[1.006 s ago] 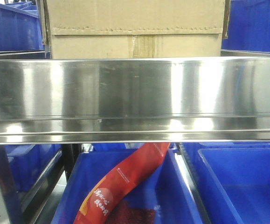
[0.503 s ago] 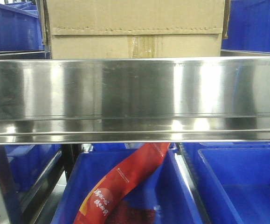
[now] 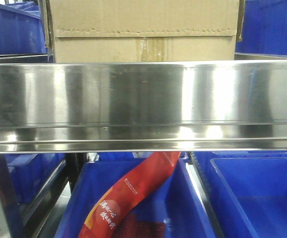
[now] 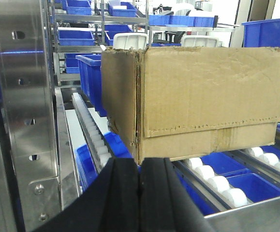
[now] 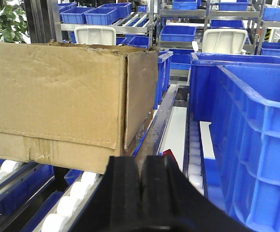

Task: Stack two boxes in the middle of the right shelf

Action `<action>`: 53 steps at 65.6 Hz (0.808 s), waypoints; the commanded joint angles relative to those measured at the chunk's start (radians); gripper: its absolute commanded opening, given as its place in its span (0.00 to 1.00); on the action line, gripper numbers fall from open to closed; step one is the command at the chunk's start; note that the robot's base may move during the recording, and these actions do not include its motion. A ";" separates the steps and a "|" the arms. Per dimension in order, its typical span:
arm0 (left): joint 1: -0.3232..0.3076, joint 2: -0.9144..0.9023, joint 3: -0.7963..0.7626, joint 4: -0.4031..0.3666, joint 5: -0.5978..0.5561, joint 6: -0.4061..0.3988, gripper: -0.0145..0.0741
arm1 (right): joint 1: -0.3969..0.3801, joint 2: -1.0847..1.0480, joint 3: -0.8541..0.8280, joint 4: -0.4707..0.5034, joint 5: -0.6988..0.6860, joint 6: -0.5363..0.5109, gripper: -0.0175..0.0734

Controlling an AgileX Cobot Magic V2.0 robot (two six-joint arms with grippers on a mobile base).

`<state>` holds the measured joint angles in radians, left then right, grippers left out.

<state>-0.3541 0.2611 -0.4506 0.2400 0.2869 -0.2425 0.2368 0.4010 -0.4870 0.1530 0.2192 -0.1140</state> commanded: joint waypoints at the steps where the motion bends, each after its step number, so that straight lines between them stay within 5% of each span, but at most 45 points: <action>1: 0.028 -0.010 0.003 -0.017 0.009 -0.005 0.04 | -0.004 -0.004 0.003 -0.010 -0.025 -0.008 0.01; 13: 0.179 -0.093 0.096 -0.178 -0.068 0.209 0.04 | -0.004 -0.004 0.003 -0.010 -0.025 -0.008 0.01; 40: 0.355 -0.261 0.451 -0.218 -0.366 0.209 0.04 | -0.004 -0.004 0.003 -0.010 -0.027 -0.008 0.01; 53: 0.362 -0.261 0.451 -0.218 -0.302 0.209 0.04 | -0.004 -0.004 0.003 -0.010 -0.027 -0.008 0.01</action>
<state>0.0050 0.0072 0.0013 0.0287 0.0159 -0.0371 0.2368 0.4010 -0.4846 0.1530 0.2173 -0.1148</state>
